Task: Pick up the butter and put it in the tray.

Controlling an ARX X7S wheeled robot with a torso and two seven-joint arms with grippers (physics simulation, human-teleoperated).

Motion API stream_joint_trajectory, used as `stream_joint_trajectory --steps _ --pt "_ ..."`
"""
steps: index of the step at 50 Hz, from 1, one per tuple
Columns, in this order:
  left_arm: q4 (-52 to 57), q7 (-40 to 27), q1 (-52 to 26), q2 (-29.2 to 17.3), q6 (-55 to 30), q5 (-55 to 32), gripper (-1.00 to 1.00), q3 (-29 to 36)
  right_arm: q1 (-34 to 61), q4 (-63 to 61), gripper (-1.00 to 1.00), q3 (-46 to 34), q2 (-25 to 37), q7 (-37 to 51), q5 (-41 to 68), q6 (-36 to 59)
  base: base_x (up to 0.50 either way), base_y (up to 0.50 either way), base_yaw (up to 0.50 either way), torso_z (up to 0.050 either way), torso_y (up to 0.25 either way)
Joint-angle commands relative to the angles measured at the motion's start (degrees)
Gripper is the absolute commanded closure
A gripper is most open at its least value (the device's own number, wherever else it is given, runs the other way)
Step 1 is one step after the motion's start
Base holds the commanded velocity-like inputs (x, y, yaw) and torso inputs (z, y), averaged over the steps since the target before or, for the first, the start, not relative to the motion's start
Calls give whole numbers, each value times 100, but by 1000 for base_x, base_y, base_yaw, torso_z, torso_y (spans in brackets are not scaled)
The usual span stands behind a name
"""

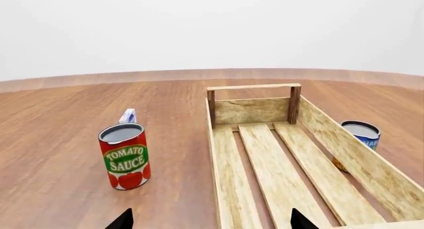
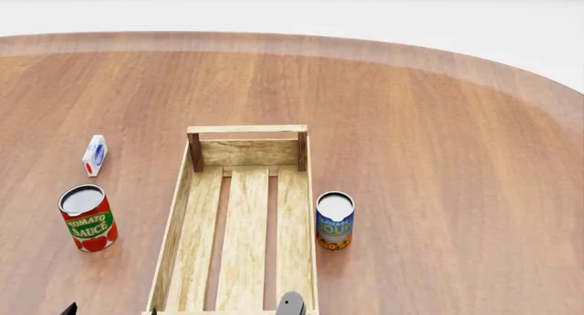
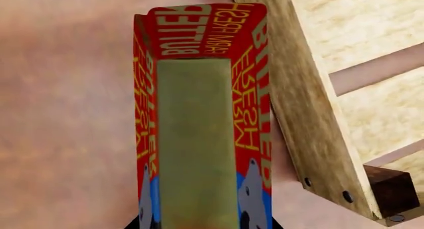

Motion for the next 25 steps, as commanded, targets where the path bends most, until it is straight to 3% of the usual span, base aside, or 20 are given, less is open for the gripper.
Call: stream_joint_trajectory --steps 1,25 --pt "-5 -24 -15 -15 4 -29 -100 17 3 -634 100 193 157 67 182 315 0 0 0 0 0" --pt "1 -77 -24 -53 37 -96 -100 25 525 -3348 100 689 980 648 1062 2674 0 0 0 0 0"
